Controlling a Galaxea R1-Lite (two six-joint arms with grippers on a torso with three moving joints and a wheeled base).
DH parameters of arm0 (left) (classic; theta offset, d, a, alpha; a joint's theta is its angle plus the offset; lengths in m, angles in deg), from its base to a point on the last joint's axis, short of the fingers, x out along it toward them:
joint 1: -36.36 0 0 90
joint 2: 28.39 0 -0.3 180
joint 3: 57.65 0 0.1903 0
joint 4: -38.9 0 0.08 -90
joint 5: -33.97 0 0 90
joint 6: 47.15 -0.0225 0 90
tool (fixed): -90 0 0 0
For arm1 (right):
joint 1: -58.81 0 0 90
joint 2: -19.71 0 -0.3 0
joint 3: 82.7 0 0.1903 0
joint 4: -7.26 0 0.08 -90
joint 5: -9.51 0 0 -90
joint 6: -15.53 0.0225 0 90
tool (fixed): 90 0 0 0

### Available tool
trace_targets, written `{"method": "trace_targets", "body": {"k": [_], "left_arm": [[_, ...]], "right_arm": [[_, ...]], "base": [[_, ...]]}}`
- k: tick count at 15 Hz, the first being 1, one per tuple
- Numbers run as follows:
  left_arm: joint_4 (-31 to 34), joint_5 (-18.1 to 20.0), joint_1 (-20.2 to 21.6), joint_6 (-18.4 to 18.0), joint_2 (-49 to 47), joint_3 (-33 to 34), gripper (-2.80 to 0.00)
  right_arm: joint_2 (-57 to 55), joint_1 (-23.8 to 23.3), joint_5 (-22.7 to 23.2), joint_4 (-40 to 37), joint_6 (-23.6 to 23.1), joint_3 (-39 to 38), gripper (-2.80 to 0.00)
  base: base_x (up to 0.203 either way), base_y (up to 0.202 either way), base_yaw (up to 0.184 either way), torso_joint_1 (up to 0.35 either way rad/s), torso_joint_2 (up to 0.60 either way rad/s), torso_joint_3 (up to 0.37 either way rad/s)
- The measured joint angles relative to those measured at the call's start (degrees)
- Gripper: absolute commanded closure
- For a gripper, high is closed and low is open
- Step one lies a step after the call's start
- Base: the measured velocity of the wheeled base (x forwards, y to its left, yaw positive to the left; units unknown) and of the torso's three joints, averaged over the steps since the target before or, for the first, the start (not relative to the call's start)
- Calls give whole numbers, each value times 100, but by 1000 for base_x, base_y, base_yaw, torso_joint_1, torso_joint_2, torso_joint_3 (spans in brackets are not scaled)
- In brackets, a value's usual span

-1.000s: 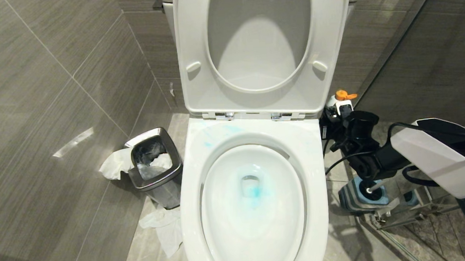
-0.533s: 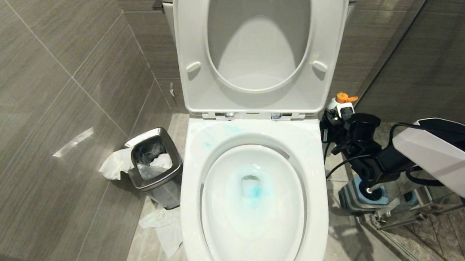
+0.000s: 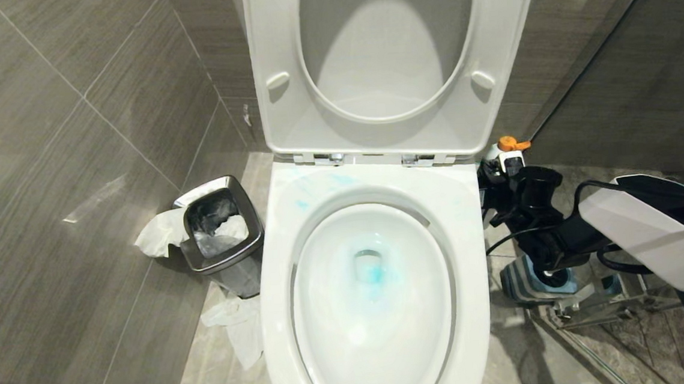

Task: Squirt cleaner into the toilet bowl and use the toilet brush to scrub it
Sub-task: Place the cleaning agent on the floor

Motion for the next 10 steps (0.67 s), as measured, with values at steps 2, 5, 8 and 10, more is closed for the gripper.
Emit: {"method": "trace_targets", "body": {"k": [2, 5, 8, 10], "left_arm": [[-1, 0, 0, -2, 0, 0, 0], [-2, -1, 0, -2, 0, 0, 0], [-9, 2, 0, -5, 0, 6, 0], [-16, 2, 0, -4, 0, 6, 0]], "right_arm": [[-29, -40, 19, 1, 0, 149, 0], [-7, -51, 56, 4, 0, 391, 0], [87, -48, 217, 0, -24, 617, 0], [118, -41, 259, -4, -42, 793, 0]], "base": [[0, 0, 0, 1, 0, -188], [0, 0, 0, 3, 2, -198], [0, 0, 0, 2, 1, -197], [0, 0, 0, 2, 3, -196]]}}
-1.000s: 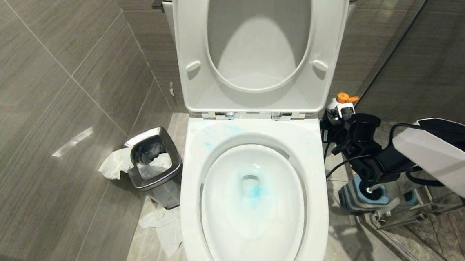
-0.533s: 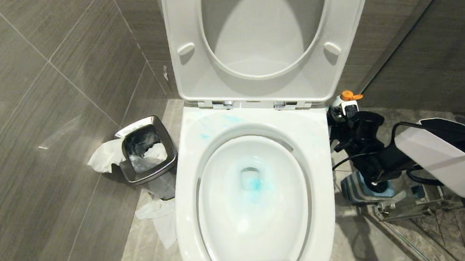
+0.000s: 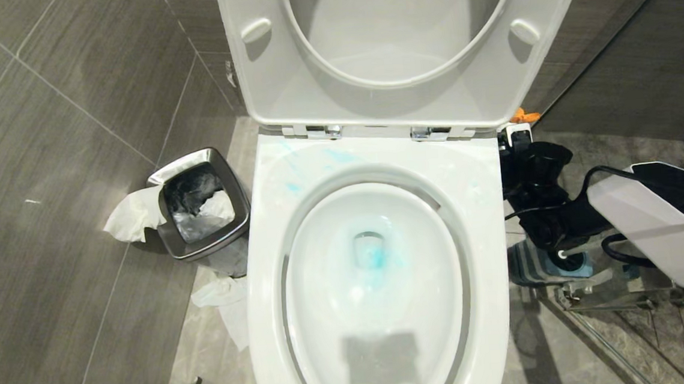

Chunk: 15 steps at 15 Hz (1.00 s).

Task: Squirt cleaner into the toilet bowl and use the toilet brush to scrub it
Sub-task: Place the cleaning agent on the floor

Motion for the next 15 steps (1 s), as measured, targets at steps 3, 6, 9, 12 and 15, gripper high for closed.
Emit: {"method": "trace_targets", "body": {"k": [3, 6, 9, 12, 15], "left_arm": [[1, 4, 0, -1, 0, -2, 0], [1, 1, 0, -1, 0, -2, 0], [-1, -1, 0, -1, 0, -2, 0], [-15, 1, 0, -1, 0, 0, 0], [-15, 1, 0, -9, 0, 5, 0]], "right_arm": [[20, -7, 80, -2, -7, 69, 0], [20, -10, 91, 0, -7, 119, 0], [15, -21, 97, -11, -42, 361, 0], [10, -22, 273, -27, -214, 706, 0], [-4, -22, 292, -8, -229, 905, 0]], "base": [[0, 0, 0, 4, 3, -203], [0, 0, 0, 0, 0, -195], [0, 0, 0, 5, 6, -200], [0, 0, 0, 0, 0, -125], [0, 0, 0, 1, -1, -14]]}}
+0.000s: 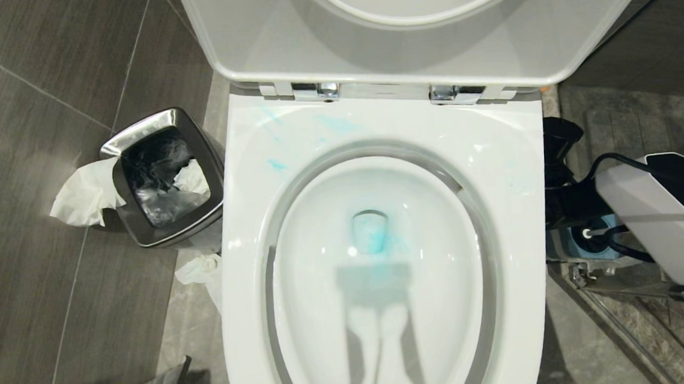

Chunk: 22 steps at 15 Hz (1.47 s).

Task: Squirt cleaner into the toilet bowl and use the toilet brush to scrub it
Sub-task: Place the cleaning agent on the floor

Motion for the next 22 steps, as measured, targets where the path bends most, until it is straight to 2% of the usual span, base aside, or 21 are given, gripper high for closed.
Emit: {"method": "trace_targets", "body": {"k": [19, 22], "left_arm": [[-2, 17, 2, -18, -2, 0, 0], [0, 18, 2, -17, -2, 4, 0]], "right_arm": [[-18, -44, 36, 2, -5, 76, 0], [-16, -38, 50, 3, -211, 65, 0]], "base": [[0, 0, 0, 0, 1, -27], [0, 0, 0, 0, 0, 0]]}}
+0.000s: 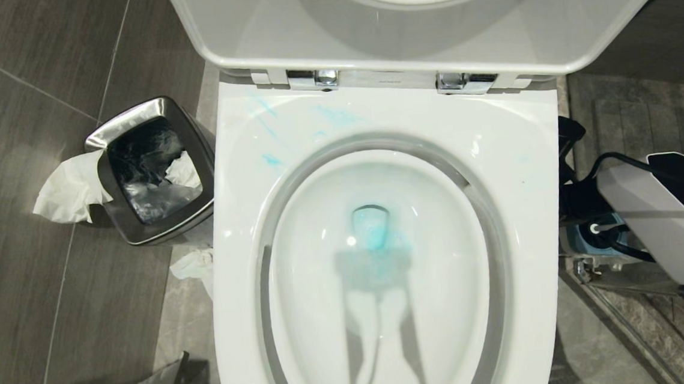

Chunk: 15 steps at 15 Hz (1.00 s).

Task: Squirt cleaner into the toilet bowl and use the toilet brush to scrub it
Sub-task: Place the cleaning agent on the floor

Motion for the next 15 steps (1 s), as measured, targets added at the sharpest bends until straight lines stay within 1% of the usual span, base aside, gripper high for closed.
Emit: {"method": "trace_targets", "body": {"k": [5, 15], "left_arm": [[1, 0, 0, -1, 0, 0, 0], [-5, 0, 0, 0, -2, 0, 0]], "right_arm": [[9, -6, 34, 2, -62, -19, 0], [9, -15, 49, 16, -30, -38, 0]], "base": [[0, 0, 0, 0, 0, 0], [0, 0, 0, 0, 0, 0]]}}
